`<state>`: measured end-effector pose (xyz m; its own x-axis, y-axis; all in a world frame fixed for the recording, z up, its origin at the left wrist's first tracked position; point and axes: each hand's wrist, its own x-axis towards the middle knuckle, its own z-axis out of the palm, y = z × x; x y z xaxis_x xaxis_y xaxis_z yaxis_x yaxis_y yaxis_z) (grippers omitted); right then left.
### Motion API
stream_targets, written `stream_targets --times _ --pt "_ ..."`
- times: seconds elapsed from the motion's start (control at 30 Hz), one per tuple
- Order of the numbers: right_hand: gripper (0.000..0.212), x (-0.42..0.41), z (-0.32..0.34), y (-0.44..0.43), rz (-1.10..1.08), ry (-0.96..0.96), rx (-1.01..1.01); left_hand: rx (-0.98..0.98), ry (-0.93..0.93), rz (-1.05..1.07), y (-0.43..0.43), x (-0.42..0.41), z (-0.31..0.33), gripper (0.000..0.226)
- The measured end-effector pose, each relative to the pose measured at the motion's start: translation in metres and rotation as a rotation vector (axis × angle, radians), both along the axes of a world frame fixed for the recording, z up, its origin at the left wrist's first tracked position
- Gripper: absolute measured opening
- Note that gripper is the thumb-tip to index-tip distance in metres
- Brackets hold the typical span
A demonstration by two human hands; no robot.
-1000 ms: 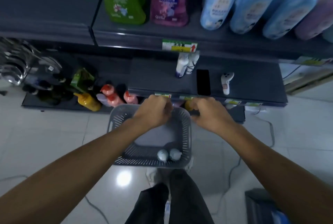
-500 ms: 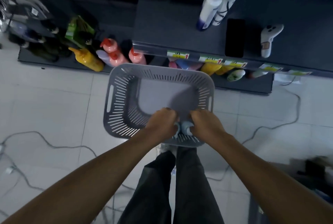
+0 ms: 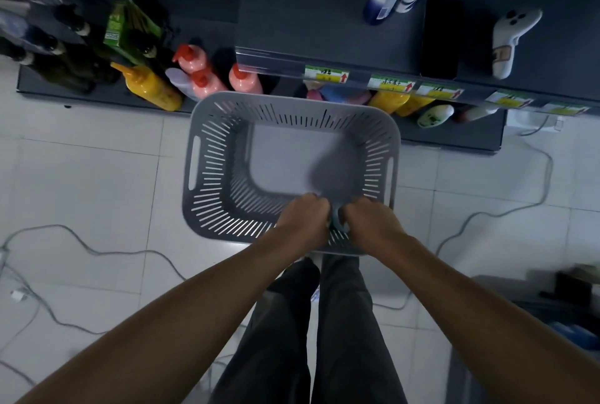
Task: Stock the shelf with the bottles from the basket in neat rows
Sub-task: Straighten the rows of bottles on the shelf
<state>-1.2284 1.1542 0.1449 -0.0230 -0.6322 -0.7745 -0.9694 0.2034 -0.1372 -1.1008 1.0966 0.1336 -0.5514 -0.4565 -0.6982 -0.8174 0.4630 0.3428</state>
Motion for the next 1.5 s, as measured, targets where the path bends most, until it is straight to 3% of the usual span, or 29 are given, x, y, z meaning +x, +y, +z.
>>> stream_targets --times 0.2,0.57,0.77,1.0,1.23,1.5 --pt "0.035 -0.002 0.007 -0.002 -0.015 -0.027 -0.006 -0.012 0.036 0.008 0.000 0.001 0.006 0.025" --pt "0.033 -0.013 0.063 -0.022 -0.075 0.048 -0.275 -0.201 0.082 -0.087 -0.029 -0.013 0.072 0.027" --pt "0.026 -0.028 0.114 -0.039 -0.036 0.157 -0.381 -0.311 0.070 -0.243 -0.056 -0.030 0.130 0.034" --pt "0.033 -0.054 0.187 -0.051 -0.069 0.224 -0.490 -0.439 0.114 -0.321 -0.081 -0.045 0.206 0.035" --pt "0.029 -0.085 0.267 -0.049 -0.153 0.149 -0.662 -0.454 0.230 -0.255 -0.101 -0.069 0.286 0.038" --pt "0.030 -0.124 0.351 -0.046 -0.194 0.094 -0.756 -0.561 0.348 -0.380 -0.105 -0.107 0.359 0.044"
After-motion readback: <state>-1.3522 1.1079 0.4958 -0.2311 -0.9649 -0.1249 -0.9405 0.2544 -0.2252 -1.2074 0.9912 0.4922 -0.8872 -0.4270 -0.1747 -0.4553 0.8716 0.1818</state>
